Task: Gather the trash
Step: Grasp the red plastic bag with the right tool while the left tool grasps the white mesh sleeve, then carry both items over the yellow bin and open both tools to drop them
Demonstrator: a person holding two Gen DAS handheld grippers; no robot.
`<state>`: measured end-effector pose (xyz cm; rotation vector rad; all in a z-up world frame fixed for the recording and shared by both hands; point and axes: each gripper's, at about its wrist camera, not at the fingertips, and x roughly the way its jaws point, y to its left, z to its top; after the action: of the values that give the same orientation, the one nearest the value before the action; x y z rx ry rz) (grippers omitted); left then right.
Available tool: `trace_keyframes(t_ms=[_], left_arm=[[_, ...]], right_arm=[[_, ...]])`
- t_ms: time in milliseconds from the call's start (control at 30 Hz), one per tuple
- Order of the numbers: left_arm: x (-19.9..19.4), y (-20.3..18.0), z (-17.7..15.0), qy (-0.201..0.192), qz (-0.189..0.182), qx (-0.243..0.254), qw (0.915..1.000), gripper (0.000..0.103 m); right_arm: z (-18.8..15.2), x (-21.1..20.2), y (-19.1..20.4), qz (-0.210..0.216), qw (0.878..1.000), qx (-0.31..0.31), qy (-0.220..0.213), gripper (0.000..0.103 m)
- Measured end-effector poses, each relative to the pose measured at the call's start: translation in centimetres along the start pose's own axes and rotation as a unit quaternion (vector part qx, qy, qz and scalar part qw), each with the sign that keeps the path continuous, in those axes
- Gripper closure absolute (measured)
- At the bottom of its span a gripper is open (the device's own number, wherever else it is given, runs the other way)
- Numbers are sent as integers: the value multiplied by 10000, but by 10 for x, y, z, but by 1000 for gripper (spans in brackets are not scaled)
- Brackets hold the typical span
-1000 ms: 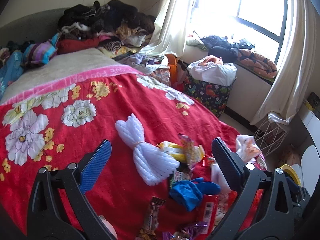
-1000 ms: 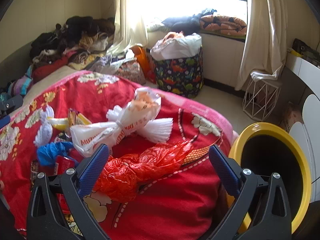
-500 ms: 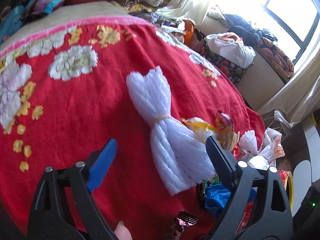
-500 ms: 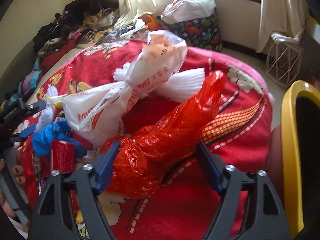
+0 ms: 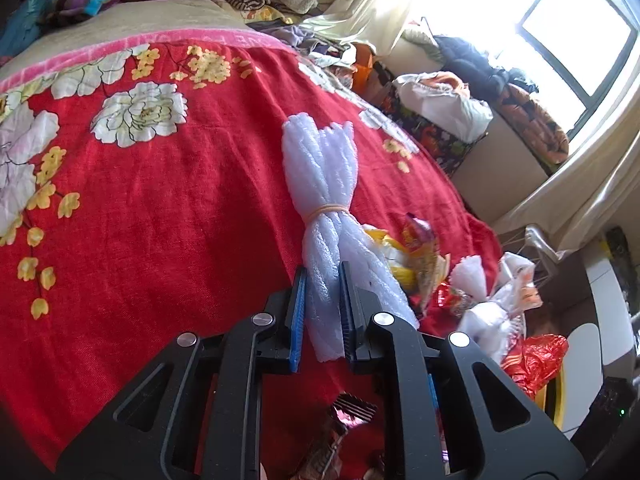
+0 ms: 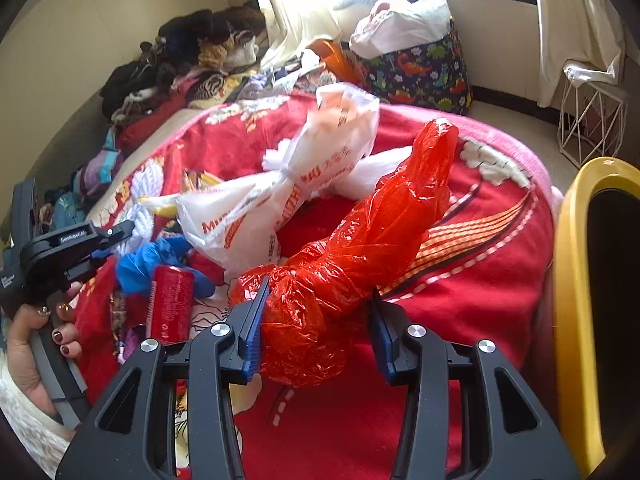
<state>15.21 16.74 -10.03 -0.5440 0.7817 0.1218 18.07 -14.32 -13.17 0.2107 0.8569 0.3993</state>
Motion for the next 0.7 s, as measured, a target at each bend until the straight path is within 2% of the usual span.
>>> trace_keyframes(t_ms=[300,700], left_arm=[[-54,-35,-2,-684,-231,505,9961,93],[-78,-103,-16,-789,-817,1284,9852,93]], right_arm=[[5,-38,-7,72,9990,-135,-409,61],[13,-83,-12,-19,9955,-288,-900,61]])
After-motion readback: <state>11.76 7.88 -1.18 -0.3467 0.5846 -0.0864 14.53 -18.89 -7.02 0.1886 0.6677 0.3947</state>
